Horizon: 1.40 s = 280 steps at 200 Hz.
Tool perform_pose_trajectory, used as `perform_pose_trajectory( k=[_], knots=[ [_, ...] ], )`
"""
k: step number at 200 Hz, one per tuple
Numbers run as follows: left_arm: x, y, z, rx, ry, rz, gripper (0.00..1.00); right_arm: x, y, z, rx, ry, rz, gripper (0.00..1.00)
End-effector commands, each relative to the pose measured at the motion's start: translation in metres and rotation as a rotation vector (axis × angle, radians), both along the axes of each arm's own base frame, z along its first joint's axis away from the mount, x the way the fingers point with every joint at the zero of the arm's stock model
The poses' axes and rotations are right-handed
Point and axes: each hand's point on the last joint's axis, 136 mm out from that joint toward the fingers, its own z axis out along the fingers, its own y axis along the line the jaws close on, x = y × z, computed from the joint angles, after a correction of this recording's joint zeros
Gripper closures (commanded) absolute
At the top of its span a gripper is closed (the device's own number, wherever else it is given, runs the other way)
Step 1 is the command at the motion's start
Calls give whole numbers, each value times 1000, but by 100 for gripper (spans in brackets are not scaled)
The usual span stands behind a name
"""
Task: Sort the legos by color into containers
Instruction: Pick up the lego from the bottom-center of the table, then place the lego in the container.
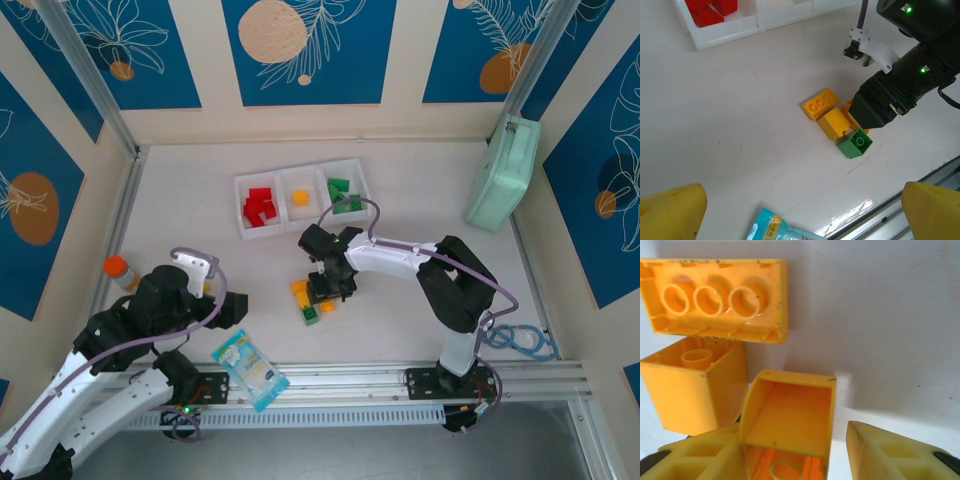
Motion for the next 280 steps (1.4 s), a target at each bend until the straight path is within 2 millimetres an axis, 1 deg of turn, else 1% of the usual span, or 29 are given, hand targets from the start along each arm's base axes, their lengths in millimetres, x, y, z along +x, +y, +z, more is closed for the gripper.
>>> perform_pose_trajectory(
  k=[1, 21, 42, 56, 78, 99, 108, 118, 133, 154, 168, 170, 181, 192, 210, 224, 229, 234, 239, 280],
  knots=[
    [-1, -5, 0, -11, -7, -26, 1, -1, -4, -2, -45, 2, 12, 54],
    [-1, -5, 0, -11, -8, -26, 0, -1, -3, 0, -43, -4, 19, 62],
    [-1, -4, 0, -12, -8, -25, 1, 5, 0, 10, -27, -40, 46, 69],
    [-1, -4, 1, -13, -10, -24, 1, 11, 1, 22, -15, -81, 55, 72],
    [-2, -4, 2, -21, -16, -26, 1, 29, 4, 50, 37, -151, 45, 73],
    [-2, -3, 4, -26, -24, -24, 1, 56, 9, 77, 107, -217, 20, 73],
    [-2, -3, 4, -26, -28, -22, 1, 67, 11, 85, 136, -236, 7, 73],
    [-2, -2, 4, -27, -29, -21, 1, 85, 15, 97, 177, -268, -13, 74],
    [-2, -2, 5, -29, -32, -18, 1, 111, 17, 107, 211, -302, -44, 74],
    [-2, -1, 5, -28, -35, -14, 1, 152, 18, 119, 255, -349, -86, 75],
    [-1, -1, 5, -24, -34, -13, 1, 181, 18, 120, 266, -377, -107, 75],
    [-1, -1, 5, -25, -34, -13, 1, 185, 18, 116, 261, -372, -110, 75],
    [-1, -1, 5, -24, -33, -12, 1, 206, 18, 113, 258, -374, -122, 75],
    [-1, -1, 4, -22, -32, -12, 1, 222, 18, 109, 241, -374, -127, 76],
    [-1, 0, 5, -24, -34, -9, 1, 241, 22, 103, 203, -399, -117, 76],
    [-1, 0, 5, -24, -37, -7, 1, 253, 25, 100, 181, -410, -111, 75],
    [-1, 0, 5, -26, -37, -8, 1, 255, 26, 95, 165, -404, -111, 76],
    [-1, 0, 5, -26, -37, -6, 1, 258, 27, 96, 160, -406, -112, 75],
    [-1, 1, 6, -24, -39, -6, 1, 261, 28, 92, 149, -401, -112, 75],
    [0, 2, 5, -20, -41, 0, 1, 271, 41, 68, 48, -440, -48, 75]
  ],
)
